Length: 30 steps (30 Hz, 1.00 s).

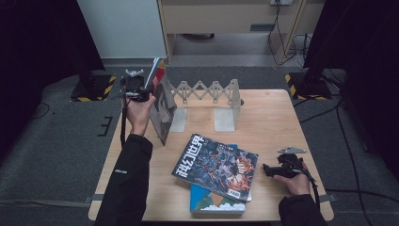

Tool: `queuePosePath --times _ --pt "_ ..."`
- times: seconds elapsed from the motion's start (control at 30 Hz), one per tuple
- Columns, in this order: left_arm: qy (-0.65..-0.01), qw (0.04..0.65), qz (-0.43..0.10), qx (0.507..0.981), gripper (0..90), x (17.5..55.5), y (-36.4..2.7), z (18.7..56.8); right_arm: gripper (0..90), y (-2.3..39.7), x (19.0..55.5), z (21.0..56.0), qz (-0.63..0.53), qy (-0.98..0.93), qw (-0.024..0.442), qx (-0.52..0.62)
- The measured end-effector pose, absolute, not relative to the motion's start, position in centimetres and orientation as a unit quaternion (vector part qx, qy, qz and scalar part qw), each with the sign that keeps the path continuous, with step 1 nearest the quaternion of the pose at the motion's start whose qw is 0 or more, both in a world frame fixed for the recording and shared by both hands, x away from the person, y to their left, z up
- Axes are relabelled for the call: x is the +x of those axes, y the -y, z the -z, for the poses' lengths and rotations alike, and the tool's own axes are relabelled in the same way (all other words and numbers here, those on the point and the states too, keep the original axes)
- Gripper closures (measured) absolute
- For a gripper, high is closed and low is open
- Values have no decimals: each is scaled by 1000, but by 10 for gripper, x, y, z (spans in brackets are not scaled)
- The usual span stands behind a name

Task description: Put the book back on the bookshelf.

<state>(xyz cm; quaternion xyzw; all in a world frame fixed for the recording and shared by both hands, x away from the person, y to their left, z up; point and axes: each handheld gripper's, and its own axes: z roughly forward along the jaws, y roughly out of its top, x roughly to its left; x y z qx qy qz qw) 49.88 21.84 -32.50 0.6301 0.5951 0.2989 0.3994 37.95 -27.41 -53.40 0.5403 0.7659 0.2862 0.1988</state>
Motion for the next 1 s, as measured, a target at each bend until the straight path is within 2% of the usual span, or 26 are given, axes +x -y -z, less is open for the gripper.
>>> queuePosePath --times 0.67,1.0 --pt "-597 386 -305 633 848 496 -219 325 13 273 379 535 -288 -764 201 541" --pt "-559 434 -301 639 669 480 -229 321 11 273 379 535 -289 -764 202 541"
